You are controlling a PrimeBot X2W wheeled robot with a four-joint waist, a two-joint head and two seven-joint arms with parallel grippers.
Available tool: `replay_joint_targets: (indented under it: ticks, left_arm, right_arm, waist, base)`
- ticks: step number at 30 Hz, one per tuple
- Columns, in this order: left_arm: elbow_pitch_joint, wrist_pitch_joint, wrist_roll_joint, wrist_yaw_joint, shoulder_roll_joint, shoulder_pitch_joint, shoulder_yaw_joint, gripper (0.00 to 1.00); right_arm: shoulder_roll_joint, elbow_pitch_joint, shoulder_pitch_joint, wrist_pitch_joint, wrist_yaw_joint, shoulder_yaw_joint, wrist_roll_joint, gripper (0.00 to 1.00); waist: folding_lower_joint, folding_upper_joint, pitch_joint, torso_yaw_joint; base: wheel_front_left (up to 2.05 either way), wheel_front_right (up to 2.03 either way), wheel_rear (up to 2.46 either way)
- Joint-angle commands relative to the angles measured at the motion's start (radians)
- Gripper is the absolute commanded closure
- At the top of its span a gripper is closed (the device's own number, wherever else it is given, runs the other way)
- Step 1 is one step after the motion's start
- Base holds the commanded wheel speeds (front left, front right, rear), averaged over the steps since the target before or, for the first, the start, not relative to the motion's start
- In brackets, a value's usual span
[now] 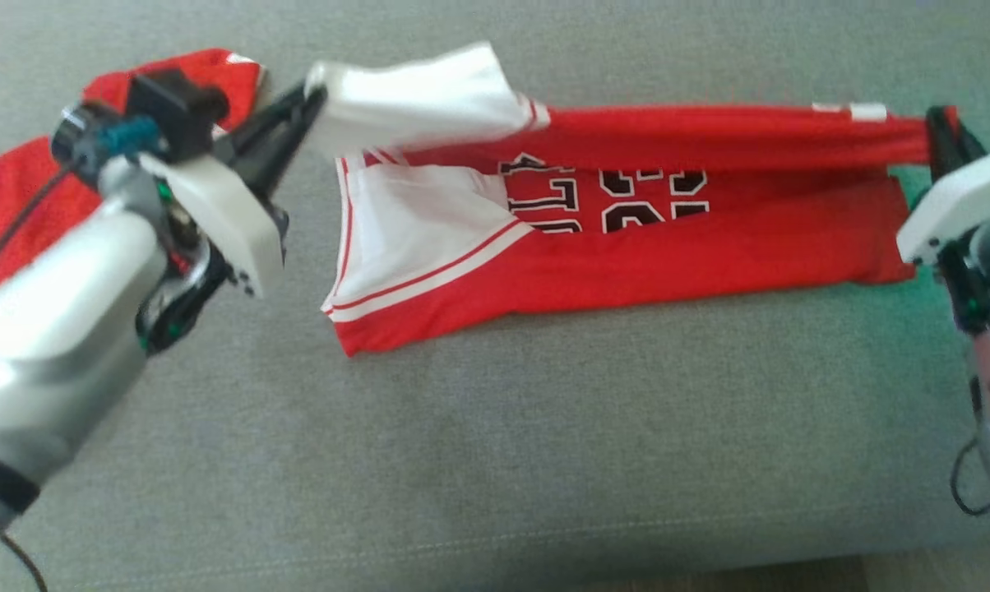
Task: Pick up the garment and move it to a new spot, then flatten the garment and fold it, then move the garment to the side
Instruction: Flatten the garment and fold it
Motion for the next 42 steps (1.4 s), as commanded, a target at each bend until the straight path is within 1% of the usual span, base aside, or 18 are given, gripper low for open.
replay_joint_targets:
  ticks: [1,9,16,25,28,33,34,35,36,37,38,42]
  left_arm:
    - [-0.015,0.0,-0.01,0.01,0.049,-0.036,0.04,1.0]
    - [-0.146,0.036,-0.023,0.057,0.104,0.054,0.011,1.0]
    - [-0.209,0.055,-0.024,0.086,0.126,0.099,-0.01,1.0]
    - [-0.24,0.069,-0.023,0.1,0.136,0.124,-0.029,1.0]
    - [-0.246,0.085,-0.024,0.097,0.14,0.137,-0.042,1.0]
    - [-0.243,0.086,-0.007,0.104,0.131,0.158,-0.06,1.0]
    - [-0.24,0.086,-0.007,0.104,0.126,0.163,-0.062,1.0]
    - [-0.235,0.084,-0.007,0.106,0.121,0.168,-0.064,1.0]
    - [-0.228,0.081,-0.005,0.108,0.116,0.171,-0.065,0.8]
    - [-0.22,0.075,-0.002,0.111,0.11,0.174,-0.066,0.43]
    - [-0.21,0.069,0.0,0.115,0.104,0.178,-0.067,0.01]
    - [-0.162,0.042,-0.009,0.13,0.08,0.195,-0.059,0.0]
  right_arm:
    - [-0.02,-0.038,-0.004,0.003,0.006,0.012,0.007,1.0]
    - [-0.055,-0.131,0.089,0.12,0.006,0.041,0.063,1.0]
    - [-0.078,-0.195,0.139,0.205,0.006,0.049,0.08,1.0]
    - [-0.094,-0.261,0.185,0.299,0.006,0.05,0.091,1.0]
    - [-0.101,-0.277,0.201,0.327,0.006,0.058,0.097,1.0]
    - [-0.1,-0.305,0.226,0.349,0.006,0.069,0.104,1.0]
    - [-0.101,-0.31,0.23,0.35,0.006,0.071,0.104,0.62]
    - [-0.103,-0.316,0.234,0.351,0.006,0.073,0.102,0.0]
    - [-0.104,-0.319,0.237,0.351,0.006,0.072,0.1,0.0]
    - [-0.105,-0.322,0.239,0.352,0.006,0.071,0.098,0.0]
    - [-0.104,-0.324,0.242,0.354,0.006,0.067,0.097,0.0]
    - [-0.102,-0.341,0.251,0.365,0.006,0.054,0.095,0.0]
  waist:
    - [0.0001,-0.0001,-0.007,0.006]
    - [0.0001,-0.0001,-0.023,0.016]
    - [0.0001,-0.0001,-0.026,0.018]
    - [0.0001,-0.0001,-0.04,0.011]
    - [0.0001,-0.0001,-0.044,0.009]
    - [0.0001,-0.0001,-0.044,0.006]
    - [0.0001,-0.0001,-0.044,0.006]
    - [0.0001,-0.0001,-0.043,0.006]
    - [0.0001,-0.0001,-0.042,0.006]
    - [0.0001,-0.0001,-0.042,0.005]
    - [0.0001,-0.0001,-0.042,0.004]
    - [0.0001,-0.0001,-0.047,-0.001]
  base:
    - [0.0,0.0,0.0]
    - [0.0,0.0,0.0]
    - [0.0,0.0,0.0]
    - [0.0,0.0,0.0]
    - [0.0,0.0,0.0]
    - [0.0,0.0,0.0]
    - [0.0,0.0,0.0]
    - [0.0,0.0,0.0]
    - [0.0,0.0,0.0]
    - [0.0,0.0,0.0]
    - [0.0,0.0,0.0]
    - [0.0,0.0,0.0]
